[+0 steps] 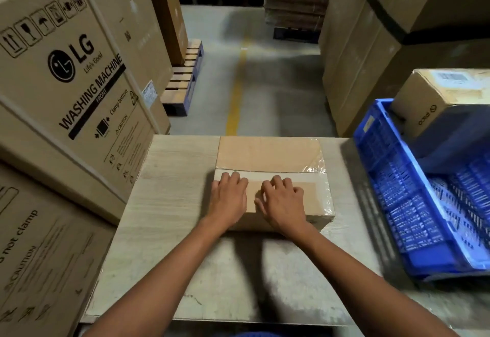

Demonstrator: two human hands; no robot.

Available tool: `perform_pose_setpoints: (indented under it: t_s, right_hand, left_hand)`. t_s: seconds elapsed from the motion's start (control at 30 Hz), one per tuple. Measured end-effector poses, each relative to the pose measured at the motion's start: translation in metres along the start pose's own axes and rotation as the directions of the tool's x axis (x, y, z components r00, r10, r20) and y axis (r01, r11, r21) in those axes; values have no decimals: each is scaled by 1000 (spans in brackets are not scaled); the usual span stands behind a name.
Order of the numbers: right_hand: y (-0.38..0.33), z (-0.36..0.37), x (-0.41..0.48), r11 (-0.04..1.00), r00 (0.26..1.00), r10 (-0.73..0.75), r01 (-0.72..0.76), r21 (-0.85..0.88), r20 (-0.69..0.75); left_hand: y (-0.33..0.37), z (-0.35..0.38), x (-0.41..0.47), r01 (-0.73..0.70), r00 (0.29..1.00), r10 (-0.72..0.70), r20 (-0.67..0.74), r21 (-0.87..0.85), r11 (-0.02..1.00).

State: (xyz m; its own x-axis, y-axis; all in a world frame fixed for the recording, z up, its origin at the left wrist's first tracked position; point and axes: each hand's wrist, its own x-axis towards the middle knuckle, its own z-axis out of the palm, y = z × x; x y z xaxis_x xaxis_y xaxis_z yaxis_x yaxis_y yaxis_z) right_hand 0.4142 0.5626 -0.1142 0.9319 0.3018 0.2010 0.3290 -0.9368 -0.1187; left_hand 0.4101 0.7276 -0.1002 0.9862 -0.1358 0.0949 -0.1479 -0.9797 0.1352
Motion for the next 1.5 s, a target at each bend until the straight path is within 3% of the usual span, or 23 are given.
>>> perform_pose_setpoints:
  t_s: [0.23, 0.47, 0.7, 0.83, 0.97, 1.07, 1.17, 1.27, 1.4, 1.5]
  right_hand:
    - [3, 10, 28, 993, 938, -94, 63, 101, 334]
    - [10, -9, 54, 992, 943, -129, 128, 24, 307]
    - [25, -15, 104, 999, 795, -17, 32, -15, 607]
    - [29, -8, 100, 997, 817, -33, 68, -40, 576]
    - [32, -14, 102, 998, 801, -65, 45, 49, 595]
    - [52, -26, 101, 992, 829, -101, 40, 122, 550]
    - [70, -21, 76, 999, 874, 5, -25, 35, 486]
    - [67, -6, 52, 998, 867, 51, -20, -68, 496]
    - [63, -12, 59, 997, 853, 64, -37, -63, 518]
    - [55, -15, 52, 992, 882, 123, -108, -59, 454]
  left_hand:
    - [-5, 8, 23, 64, 989, -57, 139, -49, 997]
    - [-7, -5, 50, -28, 994, 15, 108, 120, 992]
    - [-12, 7, 91, 10, 967, -10, 253, -1, 1000]
    - [-8, 15, 94, 33, 970, -38, 241, 27, 999]
    - [-5, 8, 96, 52, 957, -53, 286, 11, 999]
    - [5, 5, 90, -27, 957, 56, 284, -105, 994]
    - [24, 14, 71, -122, 957, 153, 247, -138, 983]
    - [34, 24, 62, -68, 970, 89, 227, -102, 992]
    - [36, 18, 66, -68, 965, 84, 248, -75, 995]
    - [42, 10, 60, -38, 976, 67, 207, -142, 989]
